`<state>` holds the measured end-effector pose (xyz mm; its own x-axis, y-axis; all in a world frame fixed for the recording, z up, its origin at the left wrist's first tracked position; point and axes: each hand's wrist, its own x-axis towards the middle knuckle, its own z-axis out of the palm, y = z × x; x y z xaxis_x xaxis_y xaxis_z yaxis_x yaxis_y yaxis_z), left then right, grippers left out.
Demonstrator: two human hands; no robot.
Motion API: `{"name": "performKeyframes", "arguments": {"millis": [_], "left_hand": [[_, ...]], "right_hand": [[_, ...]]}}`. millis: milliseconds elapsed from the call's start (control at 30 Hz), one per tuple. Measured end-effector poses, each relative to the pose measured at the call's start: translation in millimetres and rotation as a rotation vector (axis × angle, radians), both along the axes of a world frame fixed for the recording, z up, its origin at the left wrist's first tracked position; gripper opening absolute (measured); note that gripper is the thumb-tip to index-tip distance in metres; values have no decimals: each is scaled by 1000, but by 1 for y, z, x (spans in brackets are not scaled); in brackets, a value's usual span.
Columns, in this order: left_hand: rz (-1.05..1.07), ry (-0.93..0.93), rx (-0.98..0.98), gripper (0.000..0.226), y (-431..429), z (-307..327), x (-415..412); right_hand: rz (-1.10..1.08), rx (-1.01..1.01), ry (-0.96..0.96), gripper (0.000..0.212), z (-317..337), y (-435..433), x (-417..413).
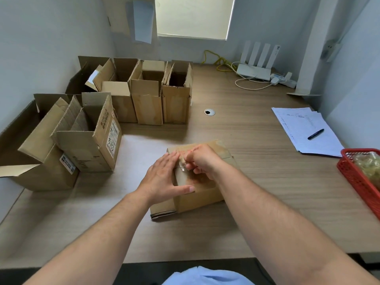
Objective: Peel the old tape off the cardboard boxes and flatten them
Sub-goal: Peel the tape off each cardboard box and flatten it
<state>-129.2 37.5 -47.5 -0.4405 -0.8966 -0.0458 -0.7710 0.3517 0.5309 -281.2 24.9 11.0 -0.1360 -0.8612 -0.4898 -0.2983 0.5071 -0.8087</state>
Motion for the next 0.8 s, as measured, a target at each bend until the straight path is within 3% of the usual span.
{"name": "performKeyframes", "arguments": {"millis": [200, 367, 500, 567, 700, 800], "left_hand": [[-16, -73, 44, 106, 1, -12, -5], [-20, -105, 49, 107, -1, -11, -7], [-14, -111, 59, 107, -1, -12, -7], [-10, -112, 62, 107, -1, -12, -6], [-9, -123, 76, 108, -1, -12, -5], [-9, -143, 50, 108, -1, -10, -10]], "right_hand": [[-84, -32, 16, 13, -15, 6, -12], [-33, -179, 520, 14, -25, 4, -16], [-43, -212, 603, 18, -32, 6, -19], [-108, -182, 477, 19, -28, 5, -27], [-367, -100, -93, 14, -11, 7, -61], [-417, -31, -276, 14, -5, 11, -74]]}}
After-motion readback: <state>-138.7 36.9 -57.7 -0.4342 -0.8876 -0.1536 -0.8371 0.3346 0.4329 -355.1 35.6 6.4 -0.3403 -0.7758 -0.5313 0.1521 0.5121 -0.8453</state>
